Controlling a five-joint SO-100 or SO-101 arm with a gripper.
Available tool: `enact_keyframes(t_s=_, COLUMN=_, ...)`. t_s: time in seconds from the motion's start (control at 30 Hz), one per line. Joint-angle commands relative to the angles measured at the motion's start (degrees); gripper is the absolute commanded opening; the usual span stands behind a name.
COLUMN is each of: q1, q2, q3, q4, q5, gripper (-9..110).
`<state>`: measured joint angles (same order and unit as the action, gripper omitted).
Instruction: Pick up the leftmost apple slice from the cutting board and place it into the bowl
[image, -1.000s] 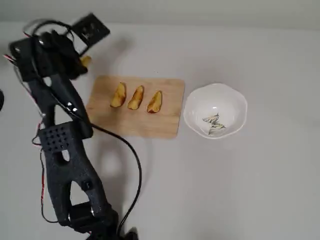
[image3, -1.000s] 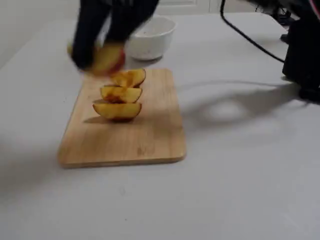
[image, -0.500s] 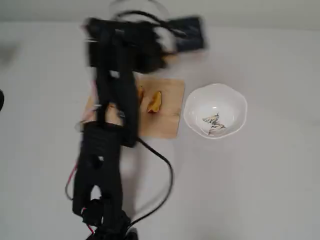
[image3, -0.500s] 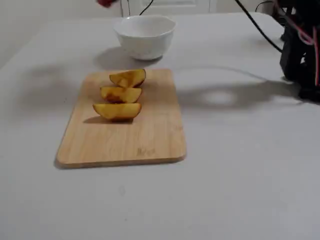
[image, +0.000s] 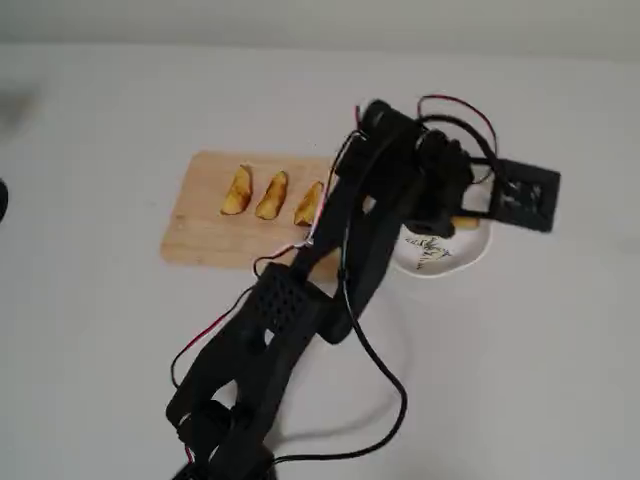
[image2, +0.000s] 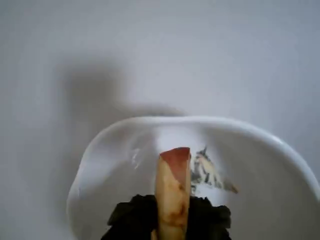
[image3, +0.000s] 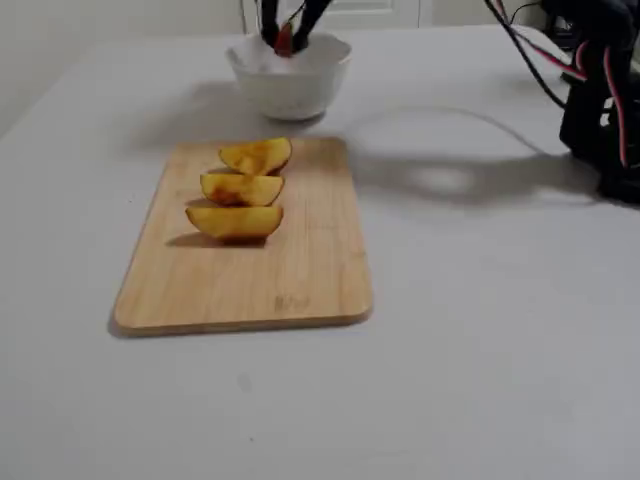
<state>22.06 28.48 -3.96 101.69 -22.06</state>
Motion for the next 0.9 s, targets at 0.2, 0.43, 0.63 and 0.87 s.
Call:
enact_keyframes(t_s=0.2, q1=1.05, q2=1.49, q3=-0.53, q4=1.93, q5=-2.55, gripper=33)
enact_keyframes(t_s=0.43, q1=-1.05, q2=13.36, q3=-0.70, q4=1.93, q5=-0.79, gripper=3)
enact_keyframes(t_s=0.63, q1=-4.92, q2=29.36, q3=-0.35, q4=2.02, q5=3.87, gripper=0)
enact_keyframes(t_s=0.87, q1=-11.07, q2=50.27, q3=-0.26, q4=2.02, q5=8.61, gripper=0)
